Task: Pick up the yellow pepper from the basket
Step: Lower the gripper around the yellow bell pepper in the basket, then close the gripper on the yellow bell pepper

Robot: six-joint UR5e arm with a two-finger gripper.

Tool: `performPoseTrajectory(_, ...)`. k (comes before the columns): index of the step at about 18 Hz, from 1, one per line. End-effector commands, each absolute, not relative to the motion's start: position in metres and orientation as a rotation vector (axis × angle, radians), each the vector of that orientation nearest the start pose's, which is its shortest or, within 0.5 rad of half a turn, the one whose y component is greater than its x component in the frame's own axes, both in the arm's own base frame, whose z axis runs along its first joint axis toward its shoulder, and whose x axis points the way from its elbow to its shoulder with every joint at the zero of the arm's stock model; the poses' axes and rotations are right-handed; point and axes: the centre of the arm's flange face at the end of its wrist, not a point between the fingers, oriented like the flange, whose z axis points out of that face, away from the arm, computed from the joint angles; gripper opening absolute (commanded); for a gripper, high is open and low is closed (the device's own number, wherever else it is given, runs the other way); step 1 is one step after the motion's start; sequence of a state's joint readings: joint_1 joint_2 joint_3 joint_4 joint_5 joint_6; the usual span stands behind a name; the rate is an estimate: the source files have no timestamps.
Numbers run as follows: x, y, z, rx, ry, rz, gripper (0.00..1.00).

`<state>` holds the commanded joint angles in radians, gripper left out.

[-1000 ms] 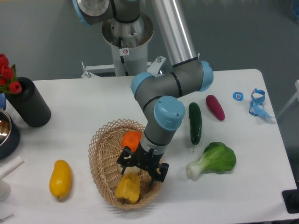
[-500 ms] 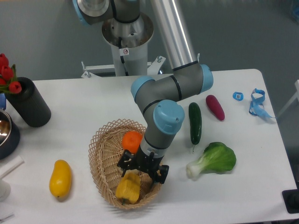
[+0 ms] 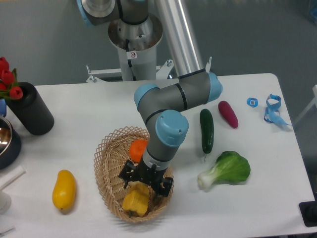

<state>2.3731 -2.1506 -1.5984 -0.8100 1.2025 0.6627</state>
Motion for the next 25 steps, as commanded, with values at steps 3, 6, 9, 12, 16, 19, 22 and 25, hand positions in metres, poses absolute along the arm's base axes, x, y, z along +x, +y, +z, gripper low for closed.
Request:
performPoseTrajectory(3, -0.354, 0.592, 0.215, -2.802, -0.130, -0.205, 1.00)
performPoseTrajectory(6, -0.353, 0.593, 0.211, -2.806, -0.132, -0.208, 1.00)
performPoseTrajectory(9, -0.352, 0.594, 0.209, -2.810, -0.133, -0.211, 1.00)
performPoseTrajectory(12, -0.348, 0.596, 0.207, -2.822, -0.124, -0.202, 1.00)
performPoseTrajectory(16, -0.348, 0.596, 0.209, -2.819, -0.123, -0.197, 0.86)
performPoseTrajectory(19, -0.347, 0.596, 0.212, -2.818, -0.125, -0.195, 0.61)
performPoseTrajectory(22, -0.347, 0.596, 0.215, -2.814, -0.121, -0.190, 0.54)
performPoseTrajectory(25, -0.348, 0.596, 0.221, -2.806, -0.119, -0.181, 0.51)
